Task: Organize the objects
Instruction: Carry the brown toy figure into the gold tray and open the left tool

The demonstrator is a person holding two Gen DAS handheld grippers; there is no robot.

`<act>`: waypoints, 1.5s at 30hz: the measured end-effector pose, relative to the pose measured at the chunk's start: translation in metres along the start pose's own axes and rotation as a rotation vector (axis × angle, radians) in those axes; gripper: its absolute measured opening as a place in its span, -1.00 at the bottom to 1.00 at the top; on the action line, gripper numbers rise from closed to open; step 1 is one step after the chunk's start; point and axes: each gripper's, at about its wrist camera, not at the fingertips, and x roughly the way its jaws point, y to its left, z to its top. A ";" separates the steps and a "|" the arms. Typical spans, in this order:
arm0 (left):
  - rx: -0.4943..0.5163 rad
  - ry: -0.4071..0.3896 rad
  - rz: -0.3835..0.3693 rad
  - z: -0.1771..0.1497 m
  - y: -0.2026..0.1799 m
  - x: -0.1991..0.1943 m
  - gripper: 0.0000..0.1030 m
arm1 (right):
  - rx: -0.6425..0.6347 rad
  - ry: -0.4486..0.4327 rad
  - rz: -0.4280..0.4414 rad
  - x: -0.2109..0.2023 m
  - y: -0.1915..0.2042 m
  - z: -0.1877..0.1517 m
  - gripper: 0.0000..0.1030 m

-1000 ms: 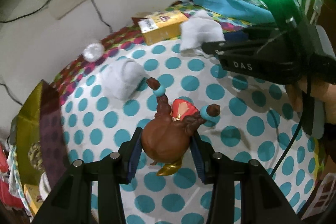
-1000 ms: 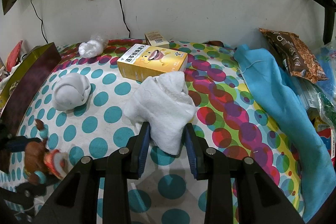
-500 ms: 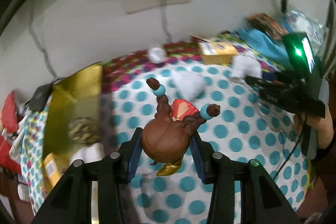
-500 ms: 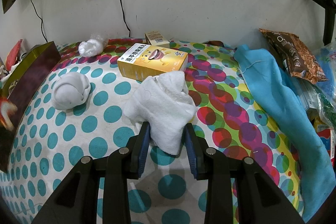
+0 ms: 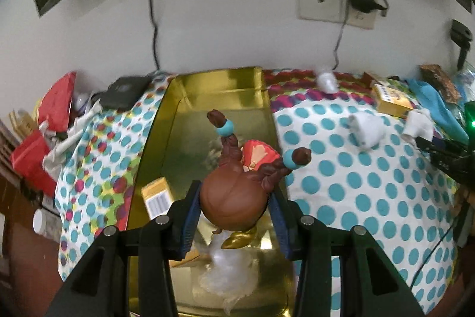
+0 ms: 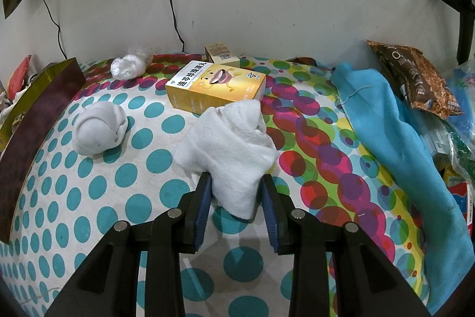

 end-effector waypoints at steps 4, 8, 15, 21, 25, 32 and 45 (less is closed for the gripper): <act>-0.037 0.024 -0.007 -0.007 0.008 0.009 -0.14 | -0.009 0.000 -0.004 -0.001 -0.002 -0.001 -0.41; -0.046 0.038 -0.012 -0.009 0.013 0.019 -0.14 | -0.011 0.001 -0.004 -0.001 -0.004 0.000 -0.40; -0.069 0.047 0.016 -0.005 0.028 0.040 -0.14 | -0.021 0.001 -0.008 -0.003 -0.007 -0.001 -0.39; -0.060 0.041 0.038 0.003 0.037 0.056 -0.13 | -0.024 0.001 -0.007 -0.004 -0.011 -0.003 -0.39; -0.057 0.052 0.040 0.012 0.041 0.065 -0.13 | -0.026 0.001 -0.006 -0.004 -0.013 -0.004 -0.39; -0.054 0.055 0.029 0.015 0.041 0.067 -0.13 | -0.029 0.001 -0.007 -0.004 -0.015 -0.004 -0.39; -0.038 -0.010 0.039 0.015 0.039 0.046 0.08 | -0.047 0.003 -0.012 -0.004 -0.015 -0.004 -0.35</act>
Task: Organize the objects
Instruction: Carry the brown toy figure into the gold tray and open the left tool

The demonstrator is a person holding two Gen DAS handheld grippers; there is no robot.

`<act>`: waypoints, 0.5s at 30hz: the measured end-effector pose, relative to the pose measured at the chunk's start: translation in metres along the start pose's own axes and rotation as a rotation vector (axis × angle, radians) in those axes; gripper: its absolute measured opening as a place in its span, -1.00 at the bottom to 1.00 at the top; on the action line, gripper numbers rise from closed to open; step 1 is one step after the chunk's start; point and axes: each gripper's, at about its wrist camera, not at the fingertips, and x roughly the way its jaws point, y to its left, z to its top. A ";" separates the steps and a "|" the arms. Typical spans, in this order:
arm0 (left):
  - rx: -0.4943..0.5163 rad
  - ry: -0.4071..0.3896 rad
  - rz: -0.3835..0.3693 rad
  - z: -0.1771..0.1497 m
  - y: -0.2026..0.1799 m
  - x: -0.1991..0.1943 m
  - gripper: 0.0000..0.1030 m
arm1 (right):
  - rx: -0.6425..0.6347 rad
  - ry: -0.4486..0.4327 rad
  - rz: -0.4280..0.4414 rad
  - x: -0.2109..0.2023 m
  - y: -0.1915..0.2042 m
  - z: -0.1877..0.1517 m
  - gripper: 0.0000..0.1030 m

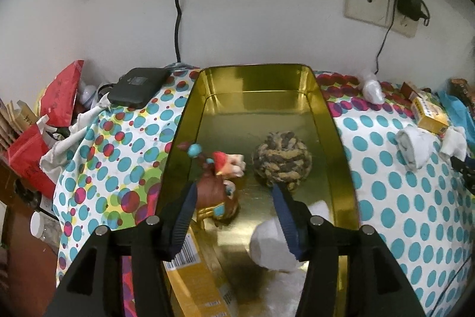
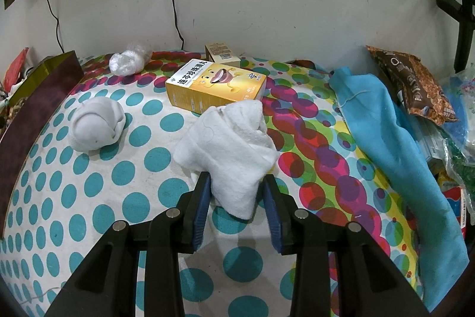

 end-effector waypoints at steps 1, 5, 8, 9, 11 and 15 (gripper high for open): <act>-0.002 0.000 0.001 -0.001 0.000 -0.002 0.09 | -0.002 0.001 0.001 0.000 0.000 0.000 -0.35; -0.006 0.002 -0.010 -0.008 -0.006 -0.011 0.12 | -0.014 0.000 -0.010 0.000 0.001 0.000 -0.36; -0.010 -0.008 -0.020 -0.014 -0.011 -0.021 0.13 | -0.027 -0.004 -0.005 -0.001 0.003 0.001 -0.49; -0.016 -0.013 -0.022 -0.016 -0.013 -0.024 0.14 | -0.030 -0.006 -0.004 -0.002 0.004 0.001 -0.51; -0.023 -0.026 -0.036 -0.021 -0.015 -0.032 0.15 | -0.033 -0.010 -0.001 -0.003 0.005 0.001 -0.55; -0.037 -0.039 -0.031 -0.031 -0.021 -0.043 0.19 | -0.021 -0.021 0.015 -0.005 0.001 0.001 -0.59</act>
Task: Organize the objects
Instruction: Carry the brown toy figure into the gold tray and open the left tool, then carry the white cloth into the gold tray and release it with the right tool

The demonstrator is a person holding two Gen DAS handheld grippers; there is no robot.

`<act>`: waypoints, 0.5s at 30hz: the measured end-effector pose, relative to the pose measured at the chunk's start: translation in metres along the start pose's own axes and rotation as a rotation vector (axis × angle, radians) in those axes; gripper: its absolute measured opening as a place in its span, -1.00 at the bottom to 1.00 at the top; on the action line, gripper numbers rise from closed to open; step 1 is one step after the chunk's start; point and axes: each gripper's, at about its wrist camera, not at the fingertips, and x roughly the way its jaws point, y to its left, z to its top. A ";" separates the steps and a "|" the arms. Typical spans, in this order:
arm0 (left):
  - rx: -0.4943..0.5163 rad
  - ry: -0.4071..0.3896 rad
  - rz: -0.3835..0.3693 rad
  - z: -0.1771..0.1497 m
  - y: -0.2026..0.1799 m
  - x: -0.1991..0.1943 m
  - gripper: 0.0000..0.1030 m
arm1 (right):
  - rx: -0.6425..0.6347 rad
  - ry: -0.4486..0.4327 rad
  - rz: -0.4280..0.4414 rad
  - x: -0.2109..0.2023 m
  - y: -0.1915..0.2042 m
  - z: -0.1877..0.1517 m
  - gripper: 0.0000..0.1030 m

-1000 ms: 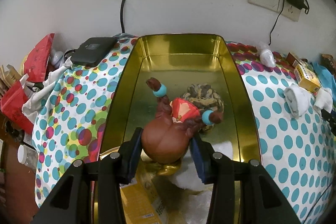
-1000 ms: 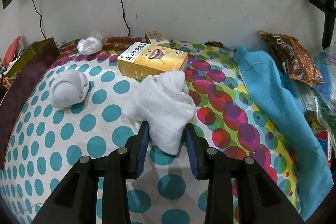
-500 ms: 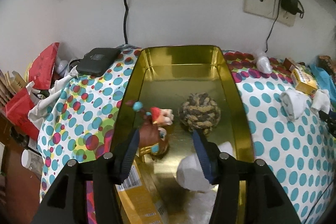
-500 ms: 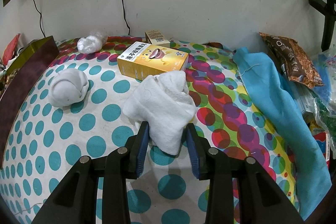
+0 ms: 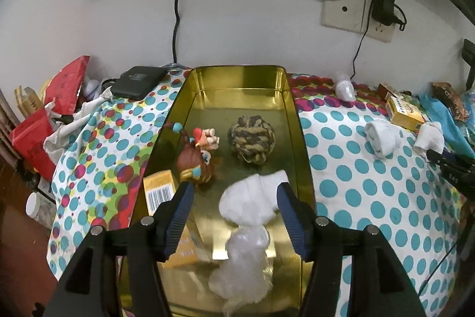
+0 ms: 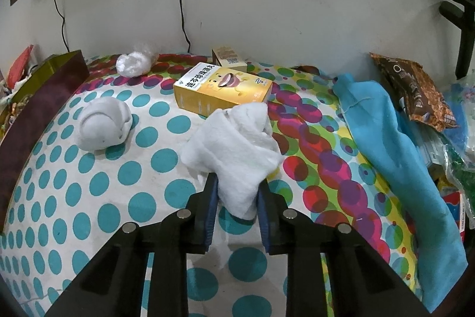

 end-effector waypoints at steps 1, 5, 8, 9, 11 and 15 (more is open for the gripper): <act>-0.001 0.002 0.004 -0.002 0.000 -0.001 0.19 | 0.000 -0.005 -0.001 -0.002 -0.001 -0.001 -0.59; 0.006 -0.014 0.032 -0.013 -0.005 -0.009 0.20 | -0.004 -0.019 -0.010 -0.004 -0.001 0.000 -0.60; 0.005 -0.033 0.045 -0.021 -0.008 -0.017 0.21 | 0.003 -0.032 -0.009 -0.007 -0.003 0.000 -0.60; 0.006 -0.039 0.053 -0.023 -0.009 -0.019 0.23 | 0.006 -0.033 -0.011 -0.007 -0.005 0.000 -0.61; 0.006 -0.039 0.057 -0.027 -0.010 -0.021 0.23 | 0.012 -0.036 -0.001 -0.007 -0.007 0.000 -0.61; -0.010 -0.030 0.048 -0.033 -0.009 -0.025 0.26 | 0.005 -0.049 -0.003 -0.010 -0.009 0.000 -0.61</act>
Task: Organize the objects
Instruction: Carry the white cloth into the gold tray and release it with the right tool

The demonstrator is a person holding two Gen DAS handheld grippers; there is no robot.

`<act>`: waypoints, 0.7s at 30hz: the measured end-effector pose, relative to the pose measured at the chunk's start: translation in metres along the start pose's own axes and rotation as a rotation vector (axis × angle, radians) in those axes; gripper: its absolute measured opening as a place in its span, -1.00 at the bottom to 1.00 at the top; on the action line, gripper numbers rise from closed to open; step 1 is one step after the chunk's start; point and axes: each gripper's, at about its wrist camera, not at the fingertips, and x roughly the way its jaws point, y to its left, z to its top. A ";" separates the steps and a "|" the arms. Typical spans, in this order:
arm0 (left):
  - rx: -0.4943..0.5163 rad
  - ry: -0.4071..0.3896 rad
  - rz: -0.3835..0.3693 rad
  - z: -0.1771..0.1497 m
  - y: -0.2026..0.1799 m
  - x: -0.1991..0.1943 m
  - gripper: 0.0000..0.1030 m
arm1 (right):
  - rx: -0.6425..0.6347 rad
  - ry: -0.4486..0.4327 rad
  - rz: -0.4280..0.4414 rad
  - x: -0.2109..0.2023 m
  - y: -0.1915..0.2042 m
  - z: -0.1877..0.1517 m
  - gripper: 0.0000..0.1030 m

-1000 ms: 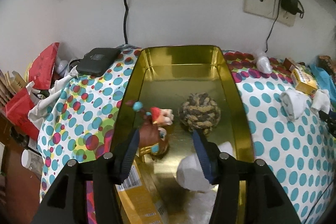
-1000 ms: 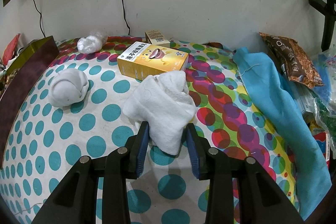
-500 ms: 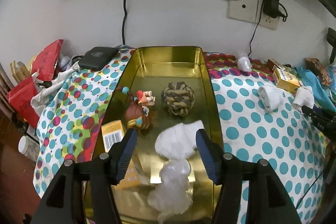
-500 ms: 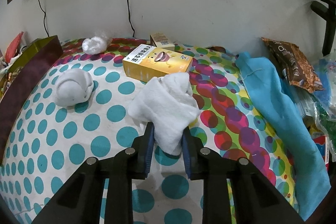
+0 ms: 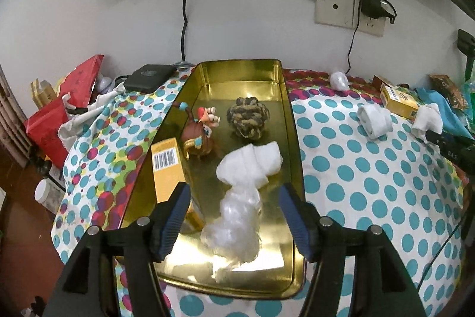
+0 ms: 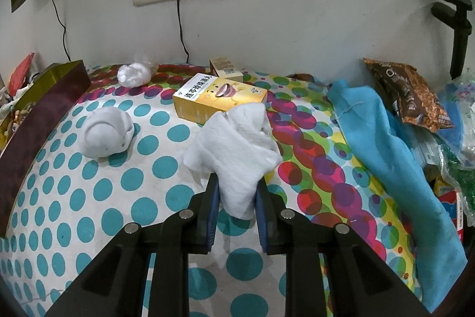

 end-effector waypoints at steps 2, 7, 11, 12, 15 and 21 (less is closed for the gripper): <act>-0.008 0.003 0.000 -0.002 0.001 -0.001 0.27 | -0.016 -0.013 -0.004 -0.002 0.003 0.000 -0.61; -0.048 -0.020 0.028 -0.009 0.012 -0.010 0.34 | -0.030 -0.053 0.004 -0.012 0.012 0.000 -0.61; -0.078 -0.021 0.037 -0.014 0.024 -0.014 0.35 | -0.046 -0.076 0.085 -0.030 0.038 0.005 -0.61; -0.085 -0.018 0.035 -0.015 0.026 -0.014 0.35 | -0.063 -0.091 0.114 -0.039 0.050 0.008 -0.61; -0.113 -0.015 0.021 -0.018 0.035 -0.017 0.36 | -0.096 -0.124 0.208 -0.067 0.080 0.015 -0.60; -0.117 -0.014 -0.023 -0.022 0.044 -0.023 0.36 | -0.187 -0.098 0.411 -0.105 0.129 0.024 -0.60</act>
